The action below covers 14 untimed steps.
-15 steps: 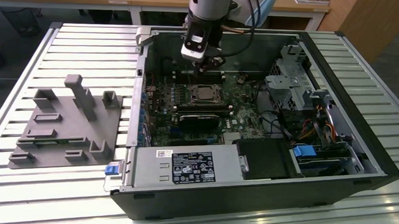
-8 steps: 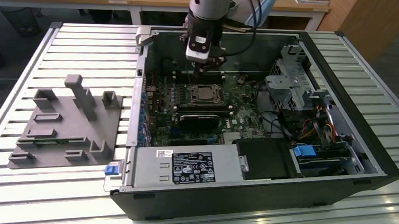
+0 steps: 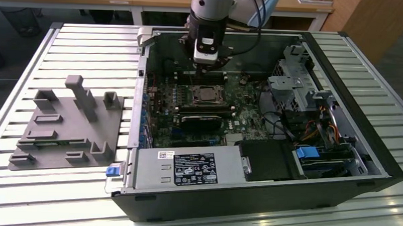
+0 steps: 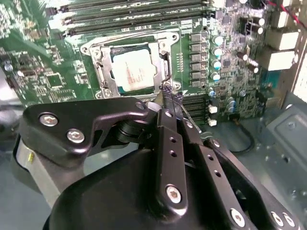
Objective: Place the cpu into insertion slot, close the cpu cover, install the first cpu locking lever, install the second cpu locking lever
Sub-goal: 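Install the first cpu locking lever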
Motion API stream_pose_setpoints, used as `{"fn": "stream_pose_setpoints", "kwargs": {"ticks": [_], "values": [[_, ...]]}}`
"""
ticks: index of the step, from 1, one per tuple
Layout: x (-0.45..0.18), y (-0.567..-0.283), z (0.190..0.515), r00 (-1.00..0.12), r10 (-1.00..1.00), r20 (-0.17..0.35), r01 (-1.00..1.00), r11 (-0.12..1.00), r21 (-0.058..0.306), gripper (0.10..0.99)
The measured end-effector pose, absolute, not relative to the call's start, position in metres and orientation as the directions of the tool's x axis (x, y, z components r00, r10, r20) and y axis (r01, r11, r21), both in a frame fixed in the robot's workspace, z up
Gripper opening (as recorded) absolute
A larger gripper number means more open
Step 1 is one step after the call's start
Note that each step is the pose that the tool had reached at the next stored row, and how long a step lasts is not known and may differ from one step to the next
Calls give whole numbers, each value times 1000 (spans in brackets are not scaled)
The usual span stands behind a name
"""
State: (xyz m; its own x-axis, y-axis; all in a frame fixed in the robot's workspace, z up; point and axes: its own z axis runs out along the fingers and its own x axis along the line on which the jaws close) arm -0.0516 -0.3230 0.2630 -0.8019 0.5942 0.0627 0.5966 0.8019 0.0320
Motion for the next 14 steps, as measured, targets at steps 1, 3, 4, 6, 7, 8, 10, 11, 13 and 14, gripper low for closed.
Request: {"fn": "stream_pose_setpoints", "kwargs": {"ticks": [1, 3, 4, 6, 7, 8, 10, 11, 13, 14], "values": [[-52, -323, 263, -809, 585, 58, 587, 809, 35, 125], [-52, -323, 263, -823, 566, 49, 568, 822, 42, 125], [-52, -323, 263, -829, 557, 46, 558, 828, 44, 125], [-51, -323, 263, -844, 534, 43, 536, 843, 46, 125], [-52, -323, 263, -850, 525, 42, 526, 849, 46, 125], [-52, -323, 263, -855, 517, 41, 519, 854, 47, 125], [-52, -323, 263, -865, 500, 41, 502, 864, 47, 125], [-52, -323, 263, -870, 491, 40, 492, 869, 47, 125], [-52, -323, 263, -881, 471, 39, 472, 880, 48, 125], [-52, -323, 263, -889, 457, 39, 458, 888, 48, 125]]}}
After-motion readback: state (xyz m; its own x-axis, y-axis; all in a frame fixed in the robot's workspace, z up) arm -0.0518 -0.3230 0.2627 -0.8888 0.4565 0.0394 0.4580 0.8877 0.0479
